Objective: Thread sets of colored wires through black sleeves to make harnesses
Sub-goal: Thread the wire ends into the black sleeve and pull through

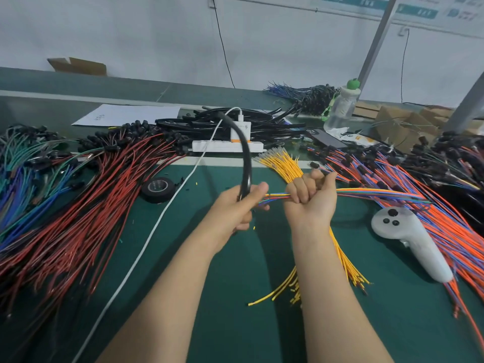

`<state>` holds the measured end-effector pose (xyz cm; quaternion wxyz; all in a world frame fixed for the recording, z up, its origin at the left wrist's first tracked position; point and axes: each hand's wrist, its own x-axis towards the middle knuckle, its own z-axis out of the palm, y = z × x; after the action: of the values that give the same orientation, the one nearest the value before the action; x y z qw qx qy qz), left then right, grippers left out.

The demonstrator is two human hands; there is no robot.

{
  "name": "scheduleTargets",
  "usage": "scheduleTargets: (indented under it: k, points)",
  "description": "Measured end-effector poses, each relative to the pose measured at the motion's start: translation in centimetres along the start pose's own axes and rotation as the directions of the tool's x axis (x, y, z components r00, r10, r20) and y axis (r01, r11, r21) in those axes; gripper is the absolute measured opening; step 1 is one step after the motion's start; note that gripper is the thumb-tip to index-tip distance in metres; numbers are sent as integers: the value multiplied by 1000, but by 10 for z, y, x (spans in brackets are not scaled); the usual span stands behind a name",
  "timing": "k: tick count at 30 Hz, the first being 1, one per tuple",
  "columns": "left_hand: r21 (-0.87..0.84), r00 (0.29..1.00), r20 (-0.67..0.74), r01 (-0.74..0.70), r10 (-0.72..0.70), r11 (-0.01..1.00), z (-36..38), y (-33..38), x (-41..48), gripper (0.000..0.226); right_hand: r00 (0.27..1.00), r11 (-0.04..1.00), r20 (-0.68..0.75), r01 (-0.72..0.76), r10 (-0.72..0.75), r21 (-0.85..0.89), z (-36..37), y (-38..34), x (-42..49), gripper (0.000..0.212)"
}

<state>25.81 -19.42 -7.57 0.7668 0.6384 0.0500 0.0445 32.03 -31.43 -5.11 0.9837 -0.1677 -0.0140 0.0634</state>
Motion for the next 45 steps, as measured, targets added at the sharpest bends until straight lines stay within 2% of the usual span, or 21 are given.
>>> scheduleTargets:
  k: [2, 4, 7, 11, 14, 19, 21, 24, 26, 38, 45]
  points:
    - [119, 995, 95, -43, 31, 992, 0, 0, -3, 23, 999, 1000, -40, 0, 0, 10, -1, -3, 0, 49]
    - [153, 989, 119, -103, 85, 983, 2, 0, -4, 9, 998, 1000, -66, -21, 22, 19, -3, -5, 2, 49]
    - [164, 980, 126, -173, 153, 971, 1, 2, -4, 9, 988, 991, -87, -121, 126, 54, -5, -7, 4, 50]
    - [162, 973, 152, -198, 174, 967, -3, 6, -6, 13, 956, 955, -74, -277, 285, 109, -8, -10, 6, 48]
    - [145, 977, 116, -197, 181, 970, -1, 5, -5, 13, 959, 952, -72, -261, 275, 160, -7, -5, 4, 46]
    - [150, 978, 20, -209, 208, 966, 7, -4, -2, 13, 972, 977, -101, -210, 211, 27, 0, 10, -1, 46]
    - [42, 983, 40, -181, 179, 983, 8, -3, -2, 16, 975, 978, -84, -203, 206, 44, 1, 9, -1, 47]
    - [-189, 983, 147, -83, 111, 979, 7, -1, -2, 32, 978, 971, -24, -202, 206, 128, 1, 6, -1, 47]
    - [-258, 972, 209, -46, 103, 965, 7, 0, -3, 31, 976, 961, 7, -217, 219, 172, 2, 6, -2, 47]
    - [-387, 974, 181, -59, 139, 920, 11, -2, -4, 16, 966, 929, 66, -260, 252, 264, 6, 13, -6, 43]
    - [-360, 984, 137, -59, 115, 931, 14, 1, -5, 16, 975, 947, 41, -220, 217, 234, 8, 12, -8, 46]
